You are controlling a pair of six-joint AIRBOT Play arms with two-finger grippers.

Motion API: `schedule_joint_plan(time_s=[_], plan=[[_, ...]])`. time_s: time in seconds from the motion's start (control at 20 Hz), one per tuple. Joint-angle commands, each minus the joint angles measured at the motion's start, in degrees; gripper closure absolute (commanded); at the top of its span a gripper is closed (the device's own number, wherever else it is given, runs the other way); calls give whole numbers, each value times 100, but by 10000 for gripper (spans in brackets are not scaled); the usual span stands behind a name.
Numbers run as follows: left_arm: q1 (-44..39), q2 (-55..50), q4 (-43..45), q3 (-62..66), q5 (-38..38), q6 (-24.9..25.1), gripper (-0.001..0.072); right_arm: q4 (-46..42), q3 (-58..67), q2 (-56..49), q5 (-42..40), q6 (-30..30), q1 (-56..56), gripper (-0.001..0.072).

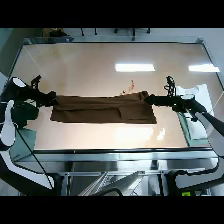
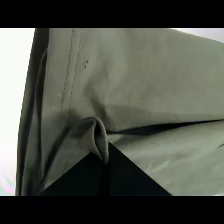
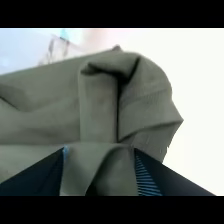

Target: Fold the shirts.

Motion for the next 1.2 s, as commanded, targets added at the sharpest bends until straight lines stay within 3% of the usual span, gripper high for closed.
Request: schedule_joint_plan(time_s=[0.0, 0.05, 0.1, 0.15, 0.4, 0.85, 0.9, 1.0, 1.05, 1.15], plan=[[-17, -319, -15, 590, -402, -4, 425, -269, 404, 70, 109, -63, -256, 176], [-17, -315, -20, 817, -540, -35, -3, -376, 514, 116, 184, 120, -420, 175], [-20, -310, -22, 1073, -688, -107, 28, -367, 575, 118, 374, 271, -608, 149], [-35, -308, -22, 1316, -848, -111, 28, -374, 584, 107, 616, 308, -778, 14], [-68, -308, -24, 2227, -1237, -439, 29, -372, 584, -407, 1598, 306, -927, 6], [-197, -308, -247, 2597, -1790, -584, 30, -328, 584, -1147, 1751, 605, -387, 8], [-225, -308, -400, 2599, -1784, -590, 32, -315, 584, -1147, 1753, 605, -315, 86], [-387, -308, -634, 2599, -1729, -605, 56, -302, 592, -1097, 1779, 586, -229, 493], [-516, -310, -608, 2599, -1692, -605, 58, -299, 614, -1038, 1836, 562, -205, 604], [-824, -315, -605, 2592, -1504, -605, 60, -306, 715, -800, 1862, 608, -192, 696]])
